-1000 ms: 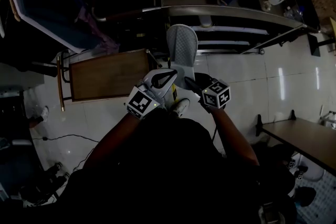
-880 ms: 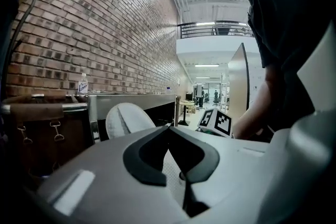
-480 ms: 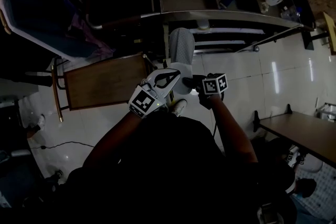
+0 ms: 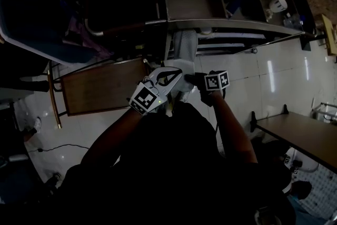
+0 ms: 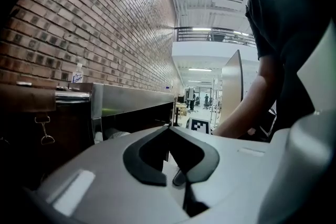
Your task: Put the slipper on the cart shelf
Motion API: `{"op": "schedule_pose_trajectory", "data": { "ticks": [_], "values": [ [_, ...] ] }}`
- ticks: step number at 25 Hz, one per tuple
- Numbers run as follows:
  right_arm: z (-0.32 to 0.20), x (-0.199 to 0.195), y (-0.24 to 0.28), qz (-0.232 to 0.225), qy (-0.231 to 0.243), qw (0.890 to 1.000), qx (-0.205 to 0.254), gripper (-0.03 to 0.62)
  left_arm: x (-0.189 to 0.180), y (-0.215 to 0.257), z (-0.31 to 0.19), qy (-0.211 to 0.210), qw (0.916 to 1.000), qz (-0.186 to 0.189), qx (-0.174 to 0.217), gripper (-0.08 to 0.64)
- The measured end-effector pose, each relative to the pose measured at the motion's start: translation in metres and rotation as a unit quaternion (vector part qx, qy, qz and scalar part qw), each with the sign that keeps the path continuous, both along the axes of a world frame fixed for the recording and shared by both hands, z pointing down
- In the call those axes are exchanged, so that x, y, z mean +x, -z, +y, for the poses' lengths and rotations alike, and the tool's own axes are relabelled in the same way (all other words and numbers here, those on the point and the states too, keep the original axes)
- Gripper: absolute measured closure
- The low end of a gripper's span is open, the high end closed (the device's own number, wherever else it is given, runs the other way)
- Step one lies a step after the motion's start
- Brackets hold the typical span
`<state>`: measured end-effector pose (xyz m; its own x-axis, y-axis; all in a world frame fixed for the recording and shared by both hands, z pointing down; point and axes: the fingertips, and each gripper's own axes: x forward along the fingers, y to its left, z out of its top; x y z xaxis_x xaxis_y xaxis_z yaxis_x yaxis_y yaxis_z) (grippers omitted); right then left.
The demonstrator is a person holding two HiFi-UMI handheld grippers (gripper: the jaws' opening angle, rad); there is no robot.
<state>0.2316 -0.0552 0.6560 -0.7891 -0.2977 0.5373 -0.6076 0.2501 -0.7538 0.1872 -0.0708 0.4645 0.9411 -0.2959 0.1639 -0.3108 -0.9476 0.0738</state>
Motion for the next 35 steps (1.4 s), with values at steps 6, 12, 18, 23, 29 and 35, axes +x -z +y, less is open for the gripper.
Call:
{"op": "schedule_pose_trajectory", "data": {
  "ticks": [6, 12, 18, 23, 29, 35],
  "values": [
    [-0.032, 0.01, -0.007, -0.004, 0.015, 1.0, 0.001, 0.526, 0.018, -0.006, -0.026, 0.022, 0.9997, 0.001, -0.008, 0.56],
    [-0.068, 0.02, -0.014, -0.006, 0.015, 1.0, 0.02, 0.526, 0.039, -0.021, -0.05, 0.049, 0.9987, -0.009, -0.011, 0.56],
    [-0.111, 0.024, -0.024, -0.002, 0.007, 0.999, 0.045, 0.526, 0.05, -0.038, -0.058, 0.058, 0.9981, -0.021, -0.008, 0.56],
    [-0.151, 0.031, -0.024, 0.026, -0.012, 0.993, 0.111, 0.526, 0.049, -0.045, -0.059, 0.068, 0.9972, -0.027, -0.015, 0.56],
    [-0.193, 0.038, -0.004, 0.053, -0.053, 0.975, 0.208, 0.526, 0.045, -0.053, -0.062, 0.081, 0.996, -0.029, -0.024, 0.56],
    [-0.216, 0.038, -0.009, 0.05, -0.06, 0.973, 0.218, 0.526, 0.044, -0.057, -0.065, 0.089, 0.9952, -0.029, -0.029, 0.56]
  ]
}}
